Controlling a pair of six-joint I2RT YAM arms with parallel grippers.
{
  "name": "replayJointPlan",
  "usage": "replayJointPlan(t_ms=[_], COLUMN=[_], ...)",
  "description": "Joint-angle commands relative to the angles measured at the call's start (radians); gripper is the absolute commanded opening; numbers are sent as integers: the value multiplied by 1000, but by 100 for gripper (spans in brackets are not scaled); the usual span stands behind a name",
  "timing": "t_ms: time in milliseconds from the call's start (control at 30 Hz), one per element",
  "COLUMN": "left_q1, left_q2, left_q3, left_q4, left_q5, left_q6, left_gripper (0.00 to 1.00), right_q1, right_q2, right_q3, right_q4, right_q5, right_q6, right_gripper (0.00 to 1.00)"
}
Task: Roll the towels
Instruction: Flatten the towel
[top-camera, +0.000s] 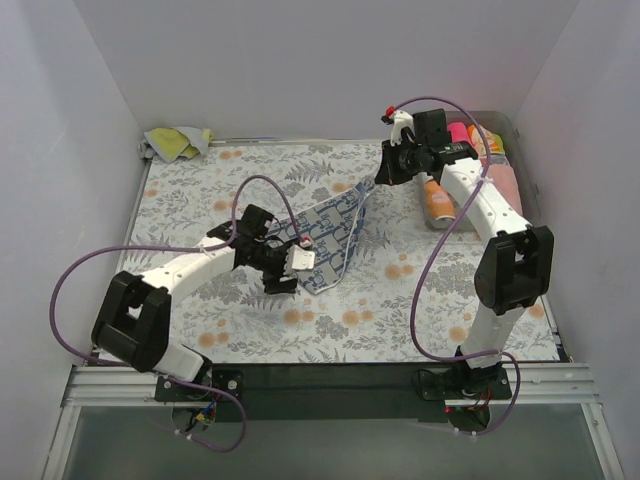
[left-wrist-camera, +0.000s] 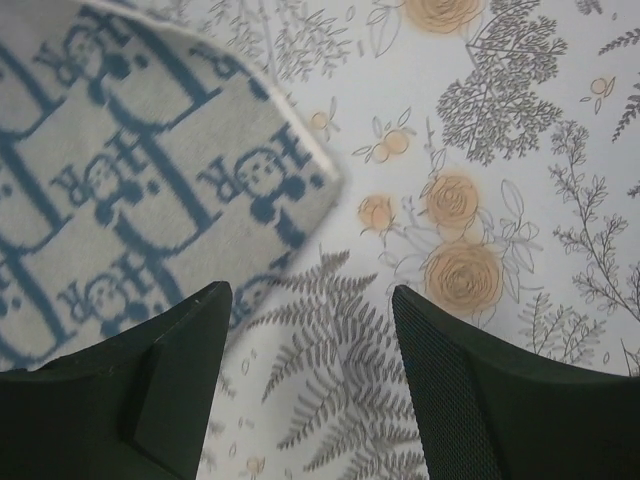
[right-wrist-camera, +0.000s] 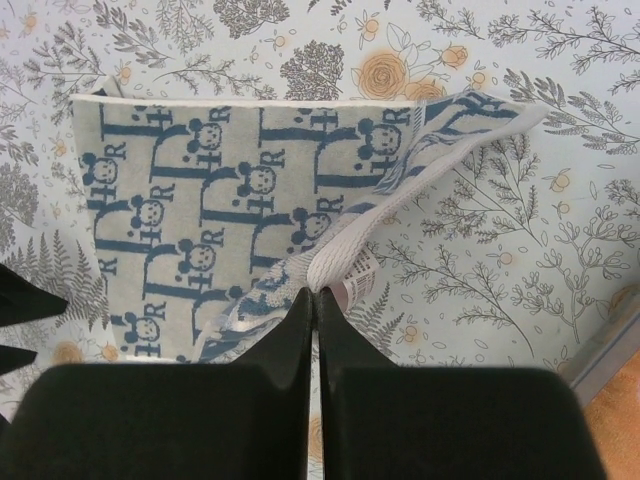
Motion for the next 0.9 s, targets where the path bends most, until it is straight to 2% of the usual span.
replayJointPlan(t_ms=[0,267,400,467,567,733,833,867], left_q1=[-68,-165,-180,-180,-176,-107,20,101], left_q2=[56,194,236,217,155,-69,-47,-16], left_q3=[-29,-16,-24,-32,-35,87,163,215], left_q4=[150,265,253,213,94,-181,-264,-282], left_q5=[-35,-112,-135,-149,-95,124,228,247], left_q6=[-16,27,54,90,123,91,36,28], left_gripper=[62,59,37,21,3,0,0,0], right_q1=[-6,-11,-17,-19,-19,-19,-19,-19], right_q2=[-62,-74,-96,-116,-151,-244,-267,-264], right_q3=[-5,-25,-48,-64,-90,-102,-117,-130], right_q4=[34,22,8,-1,-18,-41,-36,-35], right_q5=[19,19,22,26,28,51,83,88], right_q6=[0,-19,-33,-44,-49,-47,-44,-44], right_gripper=[1,1,1,1,1,1,1,1])
